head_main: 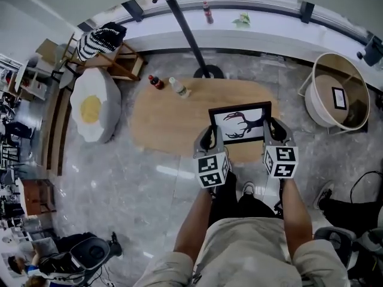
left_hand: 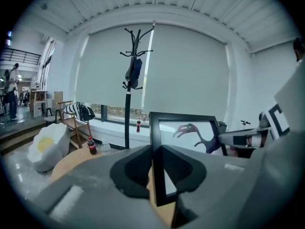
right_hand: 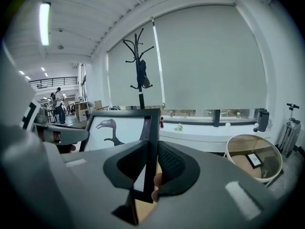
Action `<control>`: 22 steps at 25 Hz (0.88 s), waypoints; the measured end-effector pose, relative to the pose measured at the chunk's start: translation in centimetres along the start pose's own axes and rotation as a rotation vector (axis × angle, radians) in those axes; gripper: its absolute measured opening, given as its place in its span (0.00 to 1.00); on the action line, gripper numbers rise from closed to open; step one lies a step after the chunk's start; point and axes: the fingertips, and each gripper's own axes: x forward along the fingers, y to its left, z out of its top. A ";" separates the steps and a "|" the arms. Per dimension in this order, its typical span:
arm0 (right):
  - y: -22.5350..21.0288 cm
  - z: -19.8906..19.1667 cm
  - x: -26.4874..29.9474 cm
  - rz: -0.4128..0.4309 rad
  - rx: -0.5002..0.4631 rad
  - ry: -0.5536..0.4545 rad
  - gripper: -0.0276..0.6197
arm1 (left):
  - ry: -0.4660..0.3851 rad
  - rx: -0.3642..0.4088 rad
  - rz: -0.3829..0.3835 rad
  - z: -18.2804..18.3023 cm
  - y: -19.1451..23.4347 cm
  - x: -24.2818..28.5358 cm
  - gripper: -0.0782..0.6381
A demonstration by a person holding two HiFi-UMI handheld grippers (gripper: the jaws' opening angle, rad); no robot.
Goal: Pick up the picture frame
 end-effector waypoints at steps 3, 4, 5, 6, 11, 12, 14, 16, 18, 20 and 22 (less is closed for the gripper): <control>-0.2 2.3 -1.4 0.008 -0.015 -0.053 0.15 | -0.054 0.016 0.003 2.3 -0.9 -1.1 0.22; -0.2 3.1 -2.1 0.008 -0.024 -0.073 0.15 | -0.074 0.020 0.004 3.1 -1.3 -1.7 0.22; -0.1 3.9 -2.8 0.008 -0.034 -0.091 0.15 | -0.095 0.025 0.004 3.8 -1.5 -2.3 0.22; 0.0 4.6 -3.4 0.008 -0.043 -0.111 0.15 | -0.115 0.030 0.005 4.6 -1.8 -3.0 0.22; 0.1 9.4 -5.6 0.009 -0.075 -0.212 0.15 | -0.223 0.054 0.011 9.0 -2.9 -4.9 0.22; 0.1 10.4 -6.0 0.006 -0.083 -0.230 0.15 | -0.240 0.054 0.011 9.9 -3.1 -5.2 0.22; 0.4 12.1 -7.0 0.003 -0.100 -0.268 0.15 | -0.272 0.054 0.007 11.5 -3.3 -6.0 0.22; 0.8 14.0 -8.3 0.003 -0.113 -0.310 0.15 | -0.307 0.060 0.005 13.3 -3.6 -7.2 0.22; 1.2 16.0 -9.7 0.002 -0.129 -0.357 0.15 | -0.350 0.072 0.005 15.2 -4.0 -8.6 0.22; 1.5 17.8 -11.0 0.003 -0.136 -0.399 0.15 | -0.394 0.086 0.011 17.2 -4.4 -9.9 0.22; 1.7 19.5 -12.0 0.006 -0.139 -0.438 0.15 | -0.438 0.104 0.025 19.0 -4.8 -11.3 0.22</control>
